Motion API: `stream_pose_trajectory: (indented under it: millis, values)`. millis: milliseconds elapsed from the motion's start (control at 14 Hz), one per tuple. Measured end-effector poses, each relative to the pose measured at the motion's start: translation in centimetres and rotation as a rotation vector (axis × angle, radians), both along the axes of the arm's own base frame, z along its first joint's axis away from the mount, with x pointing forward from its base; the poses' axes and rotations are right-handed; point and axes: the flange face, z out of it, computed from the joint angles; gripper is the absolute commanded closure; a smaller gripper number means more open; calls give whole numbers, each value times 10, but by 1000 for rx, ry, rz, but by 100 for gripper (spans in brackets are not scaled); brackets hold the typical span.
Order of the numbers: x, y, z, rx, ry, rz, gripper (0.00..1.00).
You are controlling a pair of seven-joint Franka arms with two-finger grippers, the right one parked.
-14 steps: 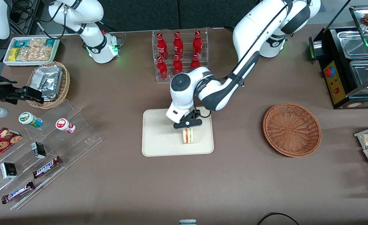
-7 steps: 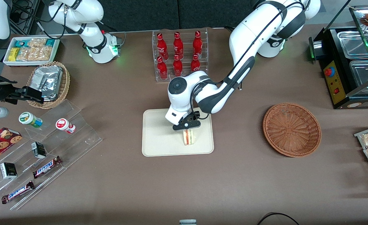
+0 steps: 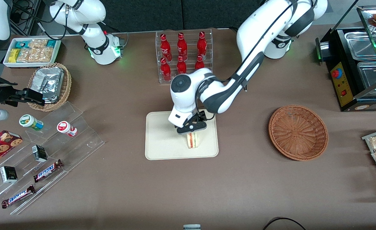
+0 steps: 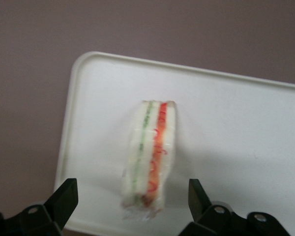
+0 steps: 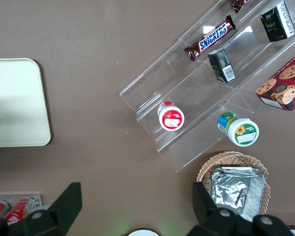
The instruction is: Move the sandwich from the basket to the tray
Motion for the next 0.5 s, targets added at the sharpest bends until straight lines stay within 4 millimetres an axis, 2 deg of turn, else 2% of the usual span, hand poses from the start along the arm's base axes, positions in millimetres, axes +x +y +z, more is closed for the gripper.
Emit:
stream_pose_trajectory:
  millis: [71, 143, 286, 500]
  values:
    - [3, 9, 28, 17, -9, 31, 1]
    - [11, 26, 60, 27, -11, 74, 1]
    - [31, 73, 119, 24, -20, 156, 1]
    - [51, 140, 182, 32, -27, 231, 1]
